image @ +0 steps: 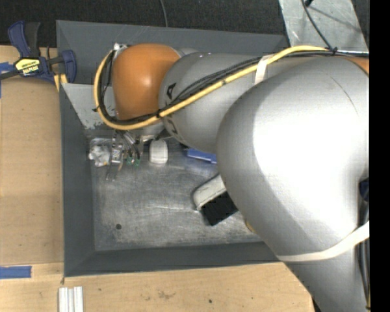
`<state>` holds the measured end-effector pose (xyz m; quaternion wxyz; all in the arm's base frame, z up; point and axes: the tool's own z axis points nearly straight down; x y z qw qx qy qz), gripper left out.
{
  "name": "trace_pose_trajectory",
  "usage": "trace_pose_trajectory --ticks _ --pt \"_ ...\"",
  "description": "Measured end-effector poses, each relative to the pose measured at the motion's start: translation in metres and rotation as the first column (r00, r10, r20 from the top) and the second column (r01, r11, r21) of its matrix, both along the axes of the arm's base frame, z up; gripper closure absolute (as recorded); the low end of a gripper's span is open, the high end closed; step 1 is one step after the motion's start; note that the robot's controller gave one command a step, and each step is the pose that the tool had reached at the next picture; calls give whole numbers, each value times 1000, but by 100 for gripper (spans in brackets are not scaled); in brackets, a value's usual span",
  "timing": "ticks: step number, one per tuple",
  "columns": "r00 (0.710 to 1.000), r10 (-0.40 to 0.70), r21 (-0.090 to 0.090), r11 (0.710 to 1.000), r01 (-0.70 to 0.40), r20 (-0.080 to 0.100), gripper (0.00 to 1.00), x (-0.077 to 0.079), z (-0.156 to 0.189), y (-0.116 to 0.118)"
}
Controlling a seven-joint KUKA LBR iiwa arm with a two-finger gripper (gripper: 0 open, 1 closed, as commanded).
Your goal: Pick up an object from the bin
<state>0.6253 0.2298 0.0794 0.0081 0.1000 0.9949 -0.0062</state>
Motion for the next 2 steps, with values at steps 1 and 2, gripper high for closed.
trace_pose_trajectory --ticks 1,2 --pt "1000 1 6 1000 -1 -16 100 -3 17 2" --pt "1000 4 13 1000 -4 -11 100 -1 35 4"
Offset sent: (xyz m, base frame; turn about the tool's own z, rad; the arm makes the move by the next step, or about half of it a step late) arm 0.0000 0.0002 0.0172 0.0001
